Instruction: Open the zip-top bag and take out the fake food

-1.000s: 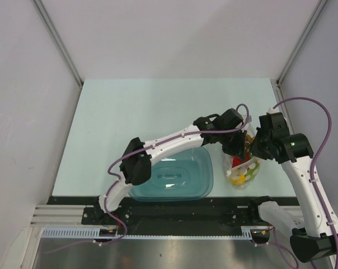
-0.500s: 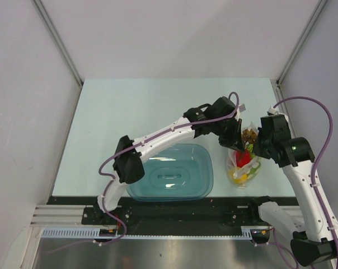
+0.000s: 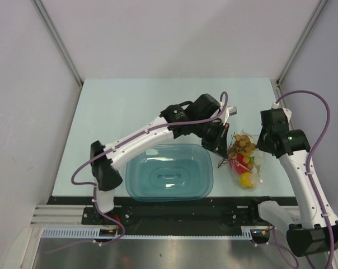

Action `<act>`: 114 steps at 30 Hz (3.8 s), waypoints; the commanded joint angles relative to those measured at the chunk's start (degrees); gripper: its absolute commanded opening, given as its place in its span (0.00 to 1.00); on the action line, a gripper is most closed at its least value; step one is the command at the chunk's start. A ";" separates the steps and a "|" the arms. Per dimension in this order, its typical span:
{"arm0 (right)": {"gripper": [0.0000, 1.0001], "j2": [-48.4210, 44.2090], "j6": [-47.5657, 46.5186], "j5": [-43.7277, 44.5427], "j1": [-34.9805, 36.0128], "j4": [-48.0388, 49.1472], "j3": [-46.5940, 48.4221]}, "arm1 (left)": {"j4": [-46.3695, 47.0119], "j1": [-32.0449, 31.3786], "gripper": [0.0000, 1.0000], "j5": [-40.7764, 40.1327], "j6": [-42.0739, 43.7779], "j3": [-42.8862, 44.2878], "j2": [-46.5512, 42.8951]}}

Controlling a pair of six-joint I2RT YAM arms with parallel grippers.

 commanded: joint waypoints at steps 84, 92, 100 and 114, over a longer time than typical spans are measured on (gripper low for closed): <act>0.00 -4.47 16.16 -11.72 -1.28 -3.74 3.45 | 21.69 -5.44 0.23 -23.64 -13.64 -0.37 15.70; 0.00 -4.03 13.44 -15.14 -2.86 -2.86 1.33 | 20.80 -7.12 0.41 -30.67 -7.48 0.88 19.31; 0.00 -4.83 12.74 -16.11 -3.39 -3.83 -0.24 | 21.06 -7.82 0.67 -29.09 -10.03 0.88 22.30; 0.00 -4.74 12.56 -17.08 -3.65 -5.15 -1.74 | 25.19 -8.61 0.89 -35.59 -13.02 -1.48 25.73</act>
